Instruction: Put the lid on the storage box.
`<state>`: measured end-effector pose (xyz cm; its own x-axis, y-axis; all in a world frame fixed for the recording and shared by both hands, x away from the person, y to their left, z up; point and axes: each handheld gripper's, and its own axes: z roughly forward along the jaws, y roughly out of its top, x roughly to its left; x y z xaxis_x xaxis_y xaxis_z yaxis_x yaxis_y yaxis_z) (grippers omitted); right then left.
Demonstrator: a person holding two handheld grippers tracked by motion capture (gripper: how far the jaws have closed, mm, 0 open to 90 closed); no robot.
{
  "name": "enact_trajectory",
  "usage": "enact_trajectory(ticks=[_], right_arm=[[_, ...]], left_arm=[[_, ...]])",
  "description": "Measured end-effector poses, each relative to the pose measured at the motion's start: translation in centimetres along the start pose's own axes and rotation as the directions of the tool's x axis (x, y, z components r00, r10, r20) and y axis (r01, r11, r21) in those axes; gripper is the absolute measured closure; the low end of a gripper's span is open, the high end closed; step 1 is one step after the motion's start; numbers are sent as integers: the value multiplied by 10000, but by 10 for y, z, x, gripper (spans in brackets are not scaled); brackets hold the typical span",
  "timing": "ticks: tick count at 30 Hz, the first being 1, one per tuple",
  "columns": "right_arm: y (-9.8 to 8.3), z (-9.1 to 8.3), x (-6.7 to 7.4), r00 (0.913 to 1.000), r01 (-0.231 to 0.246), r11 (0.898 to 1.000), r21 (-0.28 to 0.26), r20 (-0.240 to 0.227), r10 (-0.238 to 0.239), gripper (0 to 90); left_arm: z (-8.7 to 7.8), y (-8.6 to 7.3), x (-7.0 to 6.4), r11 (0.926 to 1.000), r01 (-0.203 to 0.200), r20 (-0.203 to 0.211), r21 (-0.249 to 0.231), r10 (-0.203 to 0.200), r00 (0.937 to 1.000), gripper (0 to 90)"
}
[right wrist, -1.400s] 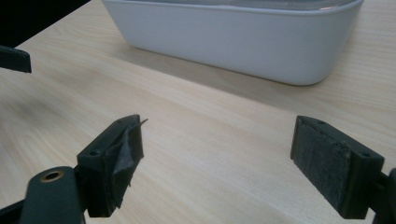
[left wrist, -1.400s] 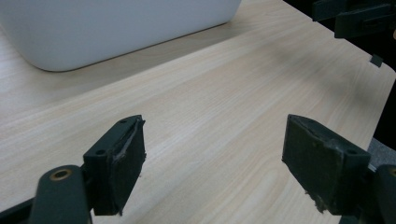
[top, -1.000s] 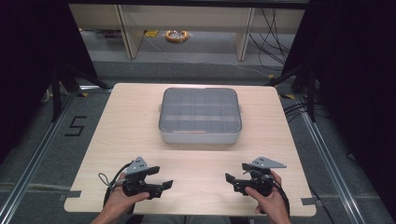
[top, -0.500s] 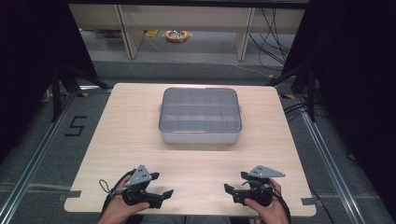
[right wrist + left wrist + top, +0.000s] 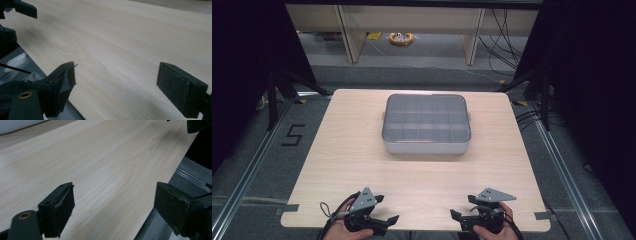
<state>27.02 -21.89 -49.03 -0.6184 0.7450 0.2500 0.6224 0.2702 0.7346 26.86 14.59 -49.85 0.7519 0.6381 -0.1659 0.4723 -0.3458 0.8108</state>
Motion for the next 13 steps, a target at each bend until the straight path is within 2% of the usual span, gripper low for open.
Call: enact_trajectory(ticks=[1, 2, 3, 5, 6, 7, 8, 9, 10, 11, 13], right_arm=[[-1, 0, 1, 9999, 77, 9999, 103, 68, -77, 166], [-3, 1, 2, 9999, 138, 9999, 77, 87, -139, 166], [-3, 0, 2, 9998, 182, 9996, 212, 125, -185, 166], [-5, 1, 5, 9999, -87, 9993, 375, 92, 84, 166], [-6, 2, 5, 10000, 7, 9995, 302, 36, -8, 166], [-5, 2, 3, 9997, 219, 9991, 350, 124, -224, 167], [-6, 3, 2, 9997, 233, 9993, 302, 92, -236, 167], [-6, 2, 4, 9999, -2, 9992, 410, 119, -3, 167], [-6, 2, 4, 9999, -5, 9991, 436, 116, 0, 167], [-6, 3, 2, 9998, 194, 9991, 387, 91, -198, 167], [-6, 2, 1, 9994, 269, 9989, 379, 216, -277, 167]], left_arm=[[-2, 0, 0, 9997, -77, -22, 233, 78, 10000, 160], [-1, -1, -2, 9998, 178, 9, 36, -178, 9998, 160], [-2, 0, 0, 9997, -130, 69, 208, 128, 9999, 160], [0, -1, -1, 10000, 73, 129, 7, -73, 9999, 160], [-2, 0, 1, 9996, 171, 83, 239, -173, 9998, 160], [-2, 0, 2, 9999, 84, 91, 141, -85, 9999, 160], [-1, -1, 1, 9994, 315, 63, 108, -316, 9995, 161], [-2, -1, 3, 9993, 250, -49, 285, -248, 9997, 160], [-2, 0, 3, 9993, 188, -26, 317, -188, 9998, 161], [-1, -1, 2, 9994, 338, 7, 74, -338, 9994, 161], [-1, -1, 2, 9995, 277, -12, 138, -277, 9996, 161]])
